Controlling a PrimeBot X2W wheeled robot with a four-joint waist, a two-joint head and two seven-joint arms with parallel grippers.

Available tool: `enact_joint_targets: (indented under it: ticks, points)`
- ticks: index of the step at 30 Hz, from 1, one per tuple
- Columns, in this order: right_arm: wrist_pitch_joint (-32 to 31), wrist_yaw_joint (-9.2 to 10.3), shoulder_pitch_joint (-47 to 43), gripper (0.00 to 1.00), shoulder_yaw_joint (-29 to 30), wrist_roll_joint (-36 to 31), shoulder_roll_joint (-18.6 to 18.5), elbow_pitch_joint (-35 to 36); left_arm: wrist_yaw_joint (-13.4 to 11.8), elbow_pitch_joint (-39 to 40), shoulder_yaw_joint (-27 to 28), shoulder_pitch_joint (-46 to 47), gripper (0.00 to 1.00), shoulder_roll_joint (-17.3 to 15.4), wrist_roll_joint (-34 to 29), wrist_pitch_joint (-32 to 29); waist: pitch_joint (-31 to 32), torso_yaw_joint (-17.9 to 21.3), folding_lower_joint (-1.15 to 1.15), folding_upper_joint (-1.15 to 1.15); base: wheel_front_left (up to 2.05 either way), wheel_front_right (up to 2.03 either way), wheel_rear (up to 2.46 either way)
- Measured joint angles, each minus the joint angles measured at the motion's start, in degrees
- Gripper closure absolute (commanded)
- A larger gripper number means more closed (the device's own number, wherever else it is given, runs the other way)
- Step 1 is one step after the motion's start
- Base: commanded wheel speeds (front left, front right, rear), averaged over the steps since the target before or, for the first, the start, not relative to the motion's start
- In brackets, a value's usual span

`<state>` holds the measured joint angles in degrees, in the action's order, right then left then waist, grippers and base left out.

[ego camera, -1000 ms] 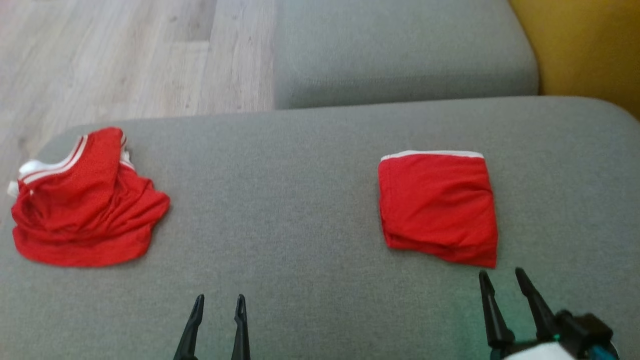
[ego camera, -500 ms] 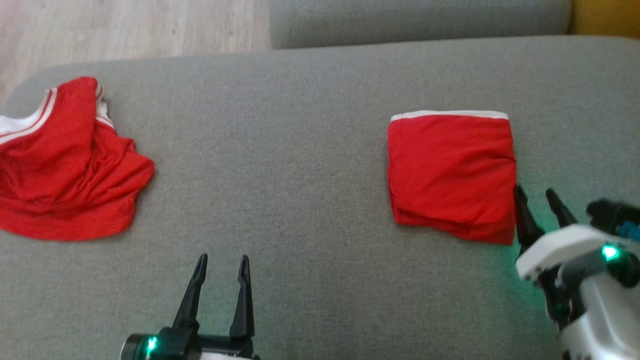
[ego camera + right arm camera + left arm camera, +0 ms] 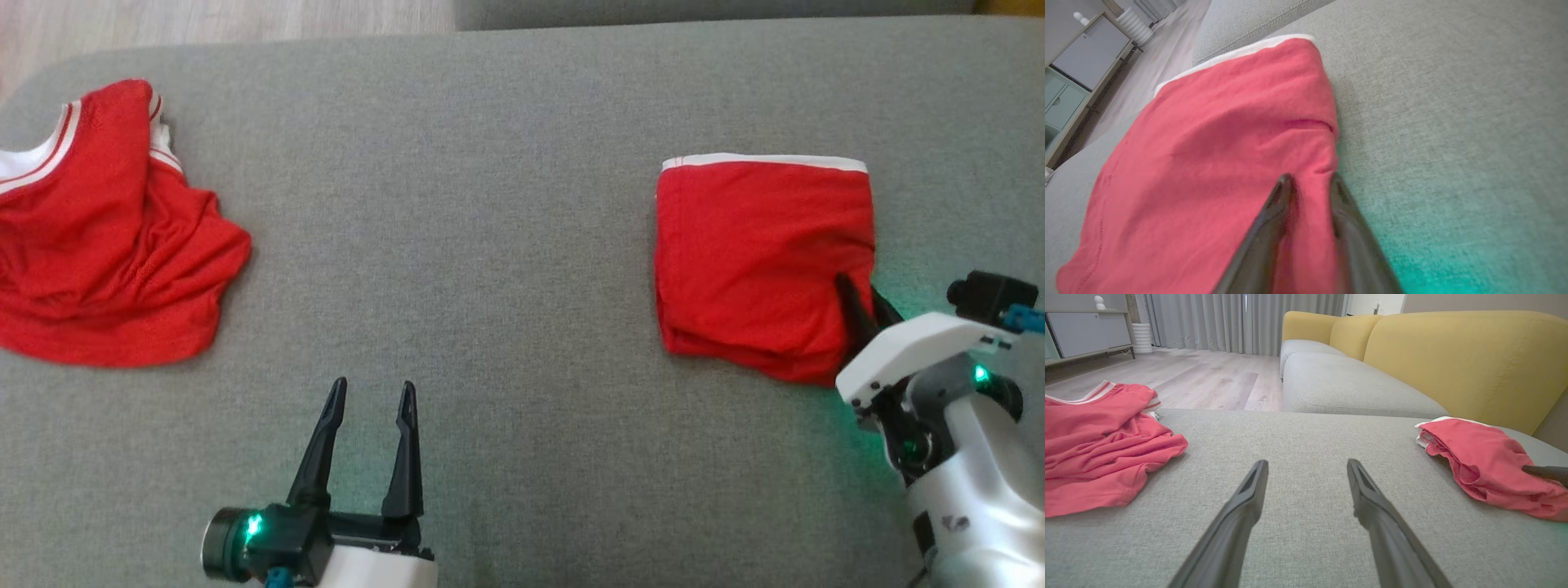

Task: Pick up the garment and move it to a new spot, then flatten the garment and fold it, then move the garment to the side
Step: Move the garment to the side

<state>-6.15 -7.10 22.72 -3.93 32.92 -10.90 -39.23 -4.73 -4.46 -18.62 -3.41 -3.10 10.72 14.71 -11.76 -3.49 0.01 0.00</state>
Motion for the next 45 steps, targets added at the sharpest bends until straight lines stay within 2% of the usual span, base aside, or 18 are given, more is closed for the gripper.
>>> enact_joint_targets:
  ticks: [1, 6, 14, 18, 23, 30, 32, 33, 35, 40, 45]
  points:
    - [-0.01, 0.00, 0.38, 1.00, -0.42, 0.67, -0.26, -0.05, -0.01, 0.01, -0.03, 0.03, 0.00, 0.00, 0.01, 0.00, -0.22, -0.02, 0.00, 0.00, 0.00, 0.00, 0.00]
    - [-0.25, 0.00, 1.24, 1.00, -2.50, 2.88, -3.44, 1.31, -0.35, 0.37, -0.15, 0.57, 0.00, 0.00, 0.93, 0.00, -1.39, 0.24, 0.00, 0.00, 0.00, 0.00, 0.00]
    - [-2.76, 0.00, 3.26, 1.00, -2.76, -0.02, -14.52, 5.89, -0.22, 1.83, 0.68, 2.60, 0.00, 0.03, 1.16, 0.00, -5.19, 2.29, 0.00, 0.00, 0.00, 0.00, 0.00]
    - [-5.13, 0.00, 5.15, 1.00, 0.46, -2.32, -18.46, 9.16, 0.56, 2.24, 1.99, 4.77, 0.00, 0.04, 1.15, 0.00, -7.95, 3.77, 0.00, 0.00, 0.00, 0.00, 0.00]
    - [-8.02, 0.00, 5.38, 1.00, 5.99, -5.82, -21.56, 13.86, 1.79, 2.79, 2.35, 7.10, 0.00, 0.08, 0.71, 0.00, -11.65, 5.44, 0.01, 0.00, 0.00, 0.00, 0.00]
    - [-10.66, 0.00, 5.28, 1.00, 13.03, -10.50, -22.56, 19.91, 2.79, 3.02, 3.58, 9.48, 0.00, 0.09, 0.31, 0.00, -15.25, 7.05, 0.00, 0.00, 0.00, 0.00, 0.00]
    - [-11.60, 0.00, 5.20, 0.77, 15.15, -12.41, -22.47, 21.18, 2.97, 2.94, 3.59, 9.61, 0.00, 0.10, 0.30, 0.00, -15.53, 7.16, 0.00, 0.00, 0.00, 0.00, 0.00]
    - [-12.11, 0.00, 5.11, 0.56, 16.05, -13.15, -22.18, 21.67, 3.16, 2.82, 3.59, 9.68, 0.00, 0.10, 0.30, 0.00, -15.47, 7.10, 0.00, 0.00, 0.00, 0.00, 0.00]
    - [-12.84, 0.00, 4.68, 0.00, 17.39, -14.67, -21.08, 22.76, 3.20, 2.71, 3.69, 9.90, 0.00, 0.10, 0.30, 0.00, -15.20, 6.97, -0.01, 0.00, 0.00, 0.00, 0.00]
    - [-13.03, 0.00, 2.91, 0.00, 18.67, -19.53, -17.02, 25.33, 3.15, 2.18, 3.81, 10.05, 0.00, 0.11, 0.30, 0.00, -13.52, 6.51, -0.01, 0.00, 0.00, 0.00, 0.00]
    - [-10.96, 0.00, 0.80, 0.00, 17.82, -21.42, -14.04, 26.88, 2.87, 1.77, 3.81, 9.81, 0.00, 0.12, 0.30, 0.00, -11.07, 6.16, -0.01, 0.00, 0.00, 0.00, 0.00]
